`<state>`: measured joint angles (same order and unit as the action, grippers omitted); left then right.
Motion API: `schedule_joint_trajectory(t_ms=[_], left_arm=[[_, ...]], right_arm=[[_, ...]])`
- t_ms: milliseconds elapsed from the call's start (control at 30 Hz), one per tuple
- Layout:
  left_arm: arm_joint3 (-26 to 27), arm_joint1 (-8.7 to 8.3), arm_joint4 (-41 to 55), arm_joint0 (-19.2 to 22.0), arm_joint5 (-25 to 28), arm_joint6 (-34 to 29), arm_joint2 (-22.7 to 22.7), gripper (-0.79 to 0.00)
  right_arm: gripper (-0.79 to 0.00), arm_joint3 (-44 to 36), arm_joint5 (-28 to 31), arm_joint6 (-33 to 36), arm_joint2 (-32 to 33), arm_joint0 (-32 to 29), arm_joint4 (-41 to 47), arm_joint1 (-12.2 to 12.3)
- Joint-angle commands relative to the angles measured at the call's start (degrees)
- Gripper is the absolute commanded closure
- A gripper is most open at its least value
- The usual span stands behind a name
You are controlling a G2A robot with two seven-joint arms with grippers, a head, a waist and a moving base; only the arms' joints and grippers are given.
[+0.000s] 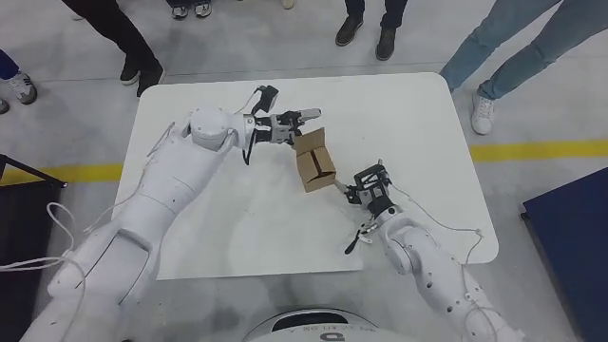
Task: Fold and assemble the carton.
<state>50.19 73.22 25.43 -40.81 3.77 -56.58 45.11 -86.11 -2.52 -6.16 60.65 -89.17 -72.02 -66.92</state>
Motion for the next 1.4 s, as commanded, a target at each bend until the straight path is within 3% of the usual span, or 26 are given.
schedule_joint_trajectory(t_ms=[0, 400, 900, 1100, 1367], left_arm=[[0.33, -0.26, 0.64, -0.7, 0.7, -0.81, 0.89, -0.785], [9.34, -3.74, -0.81, -9.75, -0.95, -2.08, 7.7, -0.785], [28.48, -8.09, -3.58, -23.04, -2.21, 2.11, 19.93, -0.785], [30.88, -8.07, -5.96, -22.35, -4.19, 2.76, 18.93, -0.785], [27.62, -6.73, -9.04, -17.3, -8.85, 3.74, 13.18, -0.785]], right_arm=[[-0.785, 0.36, -0.75, 0.16, -0.02, 0.58, 0.21, -0.21], [-0.785, 3.18, -1.78, 1.34, -1.78, 5.22, 1.2, -1.76], [-0.785, 3.39, -0.95, 0.81, -2.53, 5.7, 0.3, -2.7], [-0.785, 2.26, 0.15, 0.31, -2.57, 4.48, -0.8, -2.76], [-0.785, 1.26, 1.34, 0.39, -2.86, 3.23, -2.23, -2.89]])
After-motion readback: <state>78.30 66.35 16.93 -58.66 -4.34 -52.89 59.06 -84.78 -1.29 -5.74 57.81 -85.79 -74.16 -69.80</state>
